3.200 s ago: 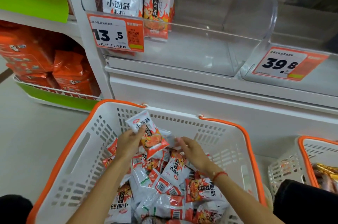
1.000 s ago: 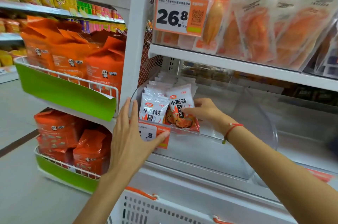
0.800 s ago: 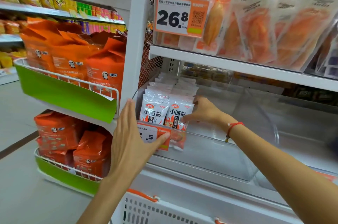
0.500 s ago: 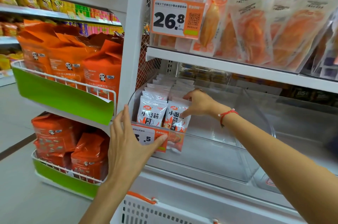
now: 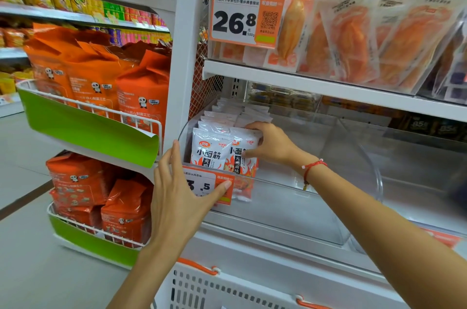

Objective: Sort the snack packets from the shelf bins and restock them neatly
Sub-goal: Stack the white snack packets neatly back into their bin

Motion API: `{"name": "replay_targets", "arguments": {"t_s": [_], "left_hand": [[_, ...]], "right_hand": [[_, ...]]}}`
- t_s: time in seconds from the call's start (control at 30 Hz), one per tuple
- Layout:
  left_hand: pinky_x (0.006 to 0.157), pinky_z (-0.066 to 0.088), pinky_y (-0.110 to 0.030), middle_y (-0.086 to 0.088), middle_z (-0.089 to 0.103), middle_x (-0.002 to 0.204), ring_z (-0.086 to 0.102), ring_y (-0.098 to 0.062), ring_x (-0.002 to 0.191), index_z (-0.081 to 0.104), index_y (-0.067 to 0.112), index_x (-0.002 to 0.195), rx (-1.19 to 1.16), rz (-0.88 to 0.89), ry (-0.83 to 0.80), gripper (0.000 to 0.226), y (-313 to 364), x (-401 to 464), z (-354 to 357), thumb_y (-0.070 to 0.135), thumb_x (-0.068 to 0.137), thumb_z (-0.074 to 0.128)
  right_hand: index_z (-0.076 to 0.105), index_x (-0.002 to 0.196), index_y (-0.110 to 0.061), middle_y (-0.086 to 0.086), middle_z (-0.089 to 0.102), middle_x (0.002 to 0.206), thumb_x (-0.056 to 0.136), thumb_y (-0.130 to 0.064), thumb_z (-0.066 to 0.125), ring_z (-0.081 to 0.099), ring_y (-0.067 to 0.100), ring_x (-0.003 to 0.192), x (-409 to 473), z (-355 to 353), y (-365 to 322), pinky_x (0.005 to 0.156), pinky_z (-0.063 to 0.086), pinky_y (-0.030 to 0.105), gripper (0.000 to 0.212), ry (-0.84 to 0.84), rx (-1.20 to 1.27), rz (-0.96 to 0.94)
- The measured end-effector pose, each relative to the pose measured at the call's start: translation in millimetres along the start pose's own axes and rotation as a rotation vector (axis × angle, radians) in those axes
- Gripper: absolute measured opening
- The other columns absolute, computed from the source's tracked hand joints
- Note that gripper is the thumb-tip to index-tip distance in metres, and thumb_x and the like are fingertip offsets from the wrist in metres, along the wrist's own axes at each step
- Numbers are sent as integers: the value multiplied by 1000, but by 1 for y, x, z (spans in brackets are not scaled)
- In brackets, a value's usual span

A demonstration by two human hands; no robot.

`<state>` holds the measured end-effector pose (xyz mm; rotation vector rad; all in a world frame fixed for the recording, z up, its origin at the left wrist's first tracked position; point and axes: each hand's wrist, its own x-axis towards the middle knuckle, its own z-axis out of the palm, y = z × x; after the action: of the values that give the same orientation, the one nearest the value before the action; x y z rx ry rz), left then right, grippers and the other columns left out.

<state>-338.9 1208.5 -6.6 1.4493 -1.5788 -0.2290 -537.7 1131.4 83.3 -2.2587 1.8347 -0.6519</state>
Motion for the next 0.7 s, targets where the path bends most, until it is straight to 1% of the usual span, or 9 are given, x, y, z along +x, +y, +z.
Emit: {"name": "replay_targets", "arguments": {"t_s": [0.1,0.17,0.27,0.33,0.4,0.43,0.5,0.6,0.7], "left_hand": [[105,39,-40,0,15,156,19,-21,143,0,24,154,12,-21,-25,124,2,0,-2,77,61,63],[107,37,-41,-2,14,157,20,-23,143,2,23,155,16,-19,-33,123,4,-3,-5,75,62,63],[106,37,-40,-7,22,153,27,-24,139,14,18,154,33,32,36,108,5,-18,-13,57,71,73],[95,43,-37,-5,37,142,38,-22,128,34,18,146,30,118,106,83,8,-33,-19,39,77,76],[78,46,-31,5,53,125,52,-18,112,52,24,129,57,215,62,52,10,-49,-22,28,82,73],[71,44,-27,13,58,116,56,-13,104,56,30,122,85,236,-27,40,12,-56,-23,28,85,69],[67,40,-25,25,58,103,57,-4,93,56,40,114,154,195,-296,26,7,-69,-16,35,89,63],[73,47,-26,22,61,101,60,-4,92,57,38,115,281,74,-655,22,-25,-98,15,40,93,58],[87,51,-34,9,64,120,61,-16,106,59,32,123,364,-5,-825,29,-66,-149,51,32,95,56]], "right_hand": [[41,143,-18,5,46,143,76,-23,80,59,18,90,-6,-6,5,84,51,33,78,-2,9,-28],[40,144,-23,5,47,141,79,-30,77,58,14,86,-18,-13,5,82,51,34,74,71,-25,-62],[59,124,-27,-6,60,115,83,-41,71,60,8,81,-62,-23,-3,74,53,36,44,222,37,-229],[65,110,-33,-16,62,99,85,-44,66,58,5,76,-100,-25,-7,66,50,31,28,236,-8,-319],[64,109,-38,-21,62,94,87,-46,64,56,4,76,-137,-15,-3,65,48,26,23,81,-120,-306],[62,111,-39,-21,62,95,88,-48,62,57,3,78,-154,-6,2,67,48,26,25,-54,-163,-265],[58,119,-39,-18,62,105,90,-50,58,58,5,89,-184,22,18,74,45,26,31,-368,-245,-154],[51,132,-31,-6,59,125,95,-44,54,53,16,113,-225,77,54,86,40,27,40,-771,-315,64],[51,134,-24,1,53,136,97,-37,53,48,22,124,-267,133,82,97,38,30,39,-921,-250,201]]}}
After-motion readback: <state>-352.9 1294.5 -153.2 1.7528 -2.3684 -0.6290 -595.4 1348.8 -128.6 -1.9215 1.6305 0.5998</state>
